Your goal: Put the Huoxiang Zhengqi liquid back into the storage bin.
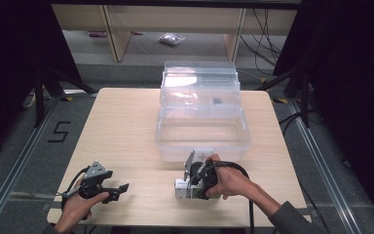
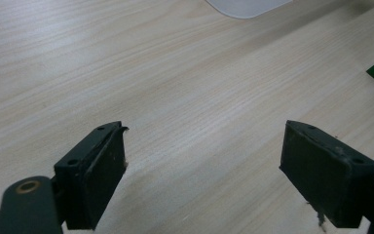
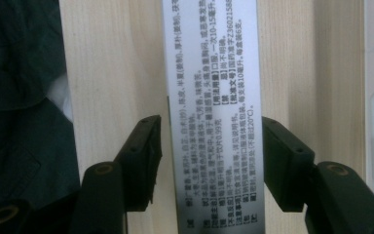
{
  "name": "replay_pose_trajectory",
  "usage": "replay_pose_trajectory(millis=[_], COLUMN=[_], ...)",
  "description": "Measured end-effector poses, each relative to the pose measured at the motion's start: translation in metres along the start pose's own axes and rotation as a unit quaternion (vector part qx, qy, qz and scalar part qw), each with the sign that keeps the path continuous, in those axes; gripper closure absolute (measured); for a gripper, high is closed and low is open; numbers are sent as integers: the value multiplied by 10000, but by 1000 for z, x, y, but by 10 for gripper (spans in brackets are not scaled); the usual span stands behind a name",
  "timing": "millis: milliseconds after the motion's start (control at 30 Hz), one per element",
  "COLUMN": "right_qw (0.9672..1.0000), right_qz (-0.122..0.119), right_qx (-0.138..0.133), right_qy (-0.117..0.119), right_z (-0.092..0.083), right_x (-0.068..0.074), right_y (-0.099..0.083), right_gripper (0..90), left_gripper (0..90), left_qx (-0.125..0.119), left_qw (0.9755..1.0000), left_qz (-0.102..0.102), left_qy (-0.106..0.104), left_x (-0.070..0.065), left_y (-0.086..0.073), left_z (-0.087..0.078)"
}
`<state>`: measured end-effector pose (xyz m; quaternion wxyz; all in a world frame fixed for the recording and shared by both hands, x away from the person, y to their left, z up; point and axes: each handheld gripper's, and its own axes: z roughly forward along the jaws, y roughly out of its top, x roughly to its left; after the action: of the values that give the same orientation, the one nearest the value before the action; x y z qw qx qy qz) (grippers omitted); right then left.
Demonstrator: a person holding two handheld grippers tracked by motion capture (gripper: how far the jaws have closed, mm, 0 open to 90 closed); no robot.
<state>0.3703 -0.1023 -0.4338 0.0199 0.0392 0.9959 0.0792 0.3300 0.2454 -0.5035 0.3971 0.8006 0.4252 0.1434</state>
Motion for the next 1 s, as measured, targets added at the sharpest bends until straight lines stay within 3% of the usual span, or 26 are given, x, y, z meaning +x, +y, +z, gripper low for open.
replay_pose_trajectory(millis=[133,167,233,267,300,433,500,600,633,767,833,867,1000], right_qw=[9999,9996,9995,9992,9992,9990,9982,9981,9982,9981,9986,9983,9985], right_qz=[-20,-274,-56,-328,-169,-239,-400,-418,-293,-340,-183,-420,-394], right_qx=[109,79,300,227,348,381,443,450,521,496,490,397,367], right_qy=[31,20,-32,-49,-54,-82,-76,-97,-103,-91,-118,-97,-114], right_z=[1,2,0,2,0,0,-1,-2,-7,-14,-20,-24,-33], right_x=[1,-1,4,1,5,6,5,4,5,1,0,-5,-9], right_y=[2,3,5,5,7,8,7,4,3,-2,-5,-8,-12], right_gripper=[546,565,610,618,626,639,644,644,645,645,645,645,645], left_gripper=[160,160,160,159,160,160,160,160,160,160,160,160,160], left_qx=[45,50,7,10,15,39,9,38,50,46,17,23,35], left_qw=[10000,10000,10000,10000,10000,10000,10000,10000,10000,10000,10000,10000,10000], left_qz=[6,18,9,4,16,3,-2,-5,9,4,7,9,12], left_qy=[-24,-27,-7,-8,-8,-22,-7,-20,-25,-19,-17,1,-5], left_x=[1,1,0,0,0,1,0,1,1,1,0,0,1], left_y=[0,0,0,0,0,0,0,0,0,0,0,0,0], left_z=[0,0,0,0,0,0,0,0,0,0,0,0,1])
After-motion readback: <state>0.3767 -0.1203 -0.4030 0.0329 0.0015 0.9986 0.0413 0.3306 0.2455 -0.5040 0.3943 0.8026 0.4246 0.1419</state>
